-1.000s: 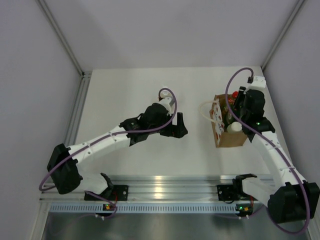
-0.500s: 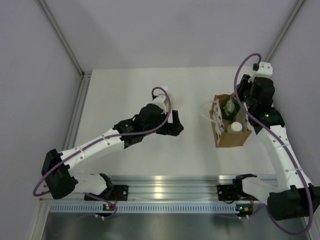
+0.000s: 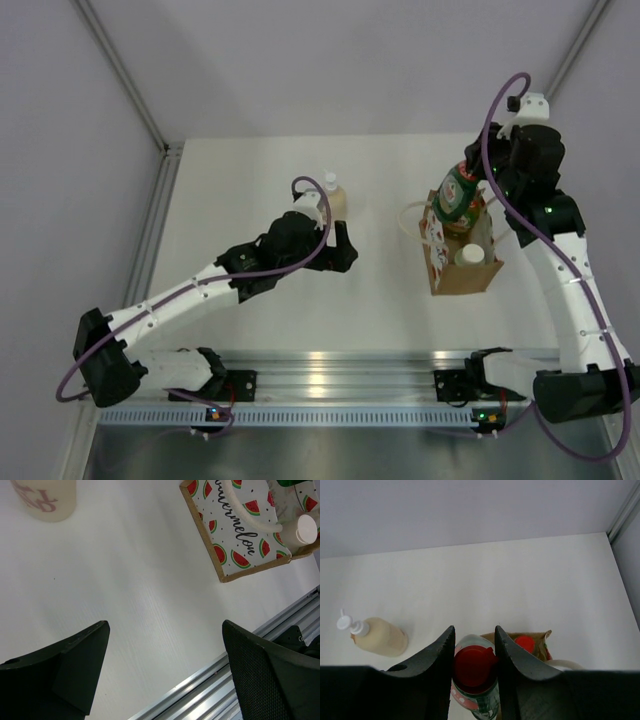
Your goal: Take the personal care products out of the canvas bag
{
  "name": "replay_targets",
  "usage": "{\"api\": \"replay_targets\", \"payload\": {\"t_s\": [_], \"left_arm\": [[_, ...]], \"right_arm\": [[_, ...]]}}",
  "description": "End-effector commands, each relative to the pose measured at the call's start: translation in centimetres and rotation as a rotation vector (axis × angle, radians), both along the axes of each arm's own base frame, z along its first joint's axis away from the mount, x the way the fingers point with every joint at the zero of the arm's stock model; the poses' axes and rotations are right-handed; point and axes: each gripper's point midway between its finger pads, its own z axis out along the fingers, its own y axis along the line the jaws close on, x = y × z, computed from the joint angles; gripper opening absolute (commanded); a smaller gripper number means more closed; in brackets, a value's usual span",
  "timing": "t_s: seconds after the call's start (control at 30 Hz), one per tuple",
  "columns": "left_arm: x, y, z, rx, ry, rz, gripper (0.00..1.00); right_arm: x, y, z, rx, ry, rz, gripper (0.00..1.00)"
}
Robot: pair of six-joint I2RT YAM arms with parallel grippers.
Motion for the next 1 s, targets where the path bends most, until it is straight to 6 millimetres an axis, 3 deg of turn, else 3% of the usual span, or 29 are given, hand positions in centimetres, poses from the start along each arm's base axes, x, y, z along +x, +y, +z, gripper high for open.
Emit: {"api": "replay_targets", "payload": {"t_s": [0.0, 0.2, 0.63, 0.8, 0.97], "left_arm": [[0.0, 1.2, 1.2, -0.007, -0.045, 0.030, 0.98], [-0.3, 1.7, 0.8, 0.001, -0.037, 0.034, 0.98], [-1.0, 3.0, 0.2, 0.008, -0.033, 0.057, 0.98], [-1.2, 3.5, 0.6, -0.005, -0.042, 0.068, 0.98], [-1.4, 3.8, 0.3, -0.004, -0.035, 0.074, 0.98]], "right_arm": [[-0.2, 1.6, 7.6, 0.070, -0.198, 0.046, 0.00], [0.4, 3.9, 8.9, 0.069, -0.209, 0.076, 0.00], [2.3, 12.4, 10.1, 0.054, -0.218, 0.143, 0.00], [3.2, 15.3, 8.6, 0.088, -0.218, 0.125, 0.00], [4.3, 16.2, 5.9, 0.116, -0.227, 0.073, 0.00]]}}
